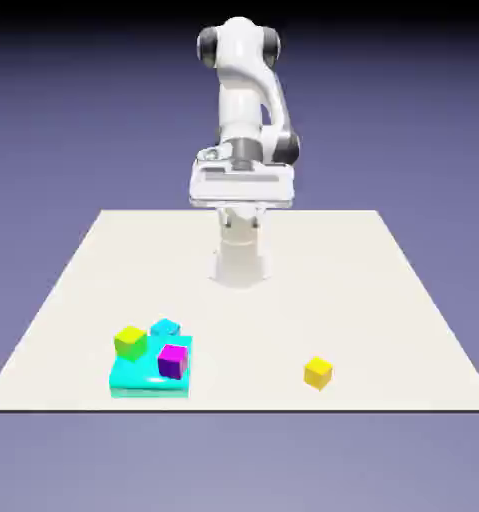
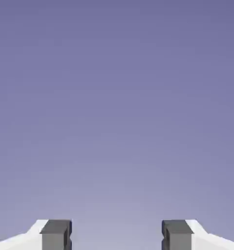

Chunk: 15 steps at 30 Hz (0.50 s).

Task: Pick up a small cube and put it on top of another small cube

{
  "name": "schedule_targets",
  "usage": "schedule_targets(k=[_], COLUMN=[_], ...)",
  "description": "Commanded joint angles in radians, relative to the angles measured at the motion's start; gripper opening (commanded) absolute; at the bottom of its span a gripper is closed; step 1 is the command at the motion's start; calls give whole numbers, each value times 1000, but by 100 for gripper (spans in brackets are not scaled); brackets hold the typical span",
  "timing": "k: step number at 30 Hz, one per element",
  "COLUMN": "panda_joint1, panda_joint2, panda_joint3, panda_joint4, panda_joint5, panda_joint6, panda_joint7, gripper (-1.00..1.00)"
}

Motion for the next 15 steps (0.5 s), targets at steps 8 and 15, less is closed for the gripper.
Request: schedule_targets(k=[8,15], panda_joint1=[166,311], panda_joint2=[290,544], panda_joint3=[-38,-71], panda_joint4=[110,205], panda_joint5=[98,184], panda_joint6=[-62,-116], panda_joint7=[-233,-438], gripper=[0,0])
